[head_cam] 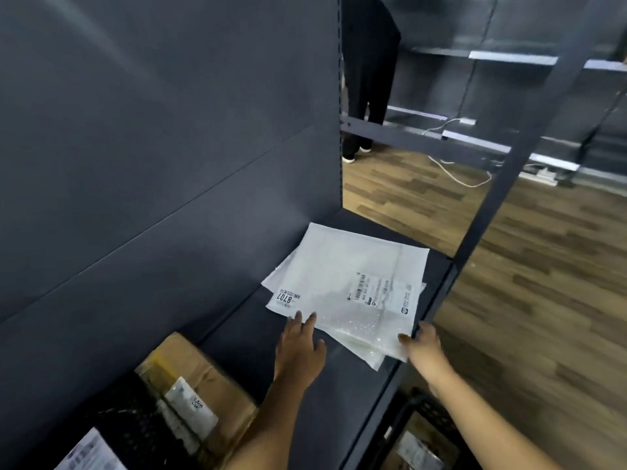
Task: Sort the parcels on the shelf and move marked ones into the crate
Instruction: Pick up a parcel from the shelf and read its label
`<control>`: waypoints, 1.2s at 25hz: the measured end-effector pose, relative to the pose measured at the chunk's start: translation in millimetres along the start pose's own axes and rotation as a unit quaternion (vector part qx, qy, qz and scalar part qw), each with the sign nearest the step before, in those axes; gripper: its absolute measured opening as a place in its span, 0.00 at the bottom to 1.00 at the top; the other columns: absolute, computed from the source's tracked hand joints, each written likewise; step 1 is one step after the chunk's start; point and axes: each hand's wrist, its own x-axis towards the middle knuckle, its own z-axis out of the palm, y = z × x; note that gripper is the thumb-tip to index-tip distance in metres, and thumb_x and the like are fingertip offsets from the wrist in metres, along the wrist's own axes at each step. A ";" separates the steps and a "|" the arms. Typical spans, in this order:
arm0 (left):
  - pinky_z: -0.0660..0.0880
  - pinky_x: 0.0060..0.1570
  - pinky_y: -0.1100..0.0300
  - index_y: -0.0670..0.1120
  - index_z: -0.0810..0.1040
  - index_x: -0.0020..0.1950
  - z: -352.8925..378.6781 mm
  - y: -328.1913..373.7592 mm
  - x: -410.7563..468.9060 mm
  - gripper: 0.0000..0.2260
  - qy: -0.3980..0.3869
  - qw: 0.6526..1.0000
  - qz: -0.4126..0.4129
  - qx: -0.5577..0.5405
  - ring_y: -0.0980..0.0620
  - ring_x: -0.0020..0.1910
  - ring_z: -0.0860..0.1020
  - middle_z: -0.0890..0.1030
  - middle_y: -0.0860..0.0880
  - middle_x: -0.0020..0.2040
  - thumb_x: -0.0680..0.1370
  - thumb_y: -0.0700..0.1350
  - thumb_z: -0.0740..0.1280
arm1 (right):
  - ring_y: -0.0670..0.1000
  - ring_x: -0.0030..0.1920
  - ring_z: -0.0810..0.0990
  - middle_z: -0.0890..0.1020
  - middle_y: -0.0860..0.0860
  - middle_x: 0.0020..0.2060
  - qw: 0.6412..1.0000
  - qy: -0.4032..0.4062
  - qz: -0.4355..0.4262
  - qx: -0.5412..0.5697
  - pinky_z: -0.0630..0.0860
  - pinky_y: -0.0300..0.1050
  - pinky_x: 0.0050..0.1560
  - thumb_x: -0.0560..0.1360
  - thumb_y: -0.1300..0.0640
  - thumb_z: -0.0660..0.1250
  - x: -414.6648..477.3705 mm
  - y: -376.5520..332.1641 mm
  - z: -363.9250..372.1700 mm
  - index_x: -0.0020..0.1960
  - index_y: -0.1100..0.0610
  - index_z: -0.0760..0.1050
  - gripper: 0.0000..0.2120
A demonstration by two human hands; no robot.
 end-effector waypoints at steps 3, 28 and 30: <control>0.54 0.73 0.50 0.52 0.53 0.77 6.5 -12.9 24.9 0.26 -0.026 0.999 -0.001 0.029 0.47 0.78 0.46 0.47 0.47 0.79 0.80 0.48 0.56 | 0.57 0.49 0.78 0.78 0.56 0.52 0.996 0.040 0.042 0.063 0.71 0.45 0.46 0.76 0.58 0.65 17.9 -5.8 13.9 0.62 0.66 0.68 0.18; 0.74 0.60 0.58 0.50 0.74 0.64 -79.5 79.9 -137.0 0.14 -0.006 0.854 0.044 -0.518 0.55 0.59 0.78 0.80 0.54 0.61 0.78 0.51 0.65 | 0.50 0.50 0.84 0.83 0.52 0.54 0.782 -0.298 -0.127 0.533 0.80 0.48 0.49 0.69 0.67 0.62 -143.0 -84.5 -48.6 0.66 0.52 0.70 0.26; 0.78 0.56 0.55 0.49 0.75 0.62 -81.2 79.7 -167.4 0.12 0.039 0.820 0.060 -0.569 0.52 0.58 0.80 0.82 0.51 0.59 0.79 0.45 0.65 | 0.51 0.50 0.84 0.83 0.52 0.54 0.781 -0.352 -0.121 0.501 0.82 0.48 0.48 0.69 0.66 0.63 -171.2 -72.7 -52.5 0.64 0.52 0.72 0.24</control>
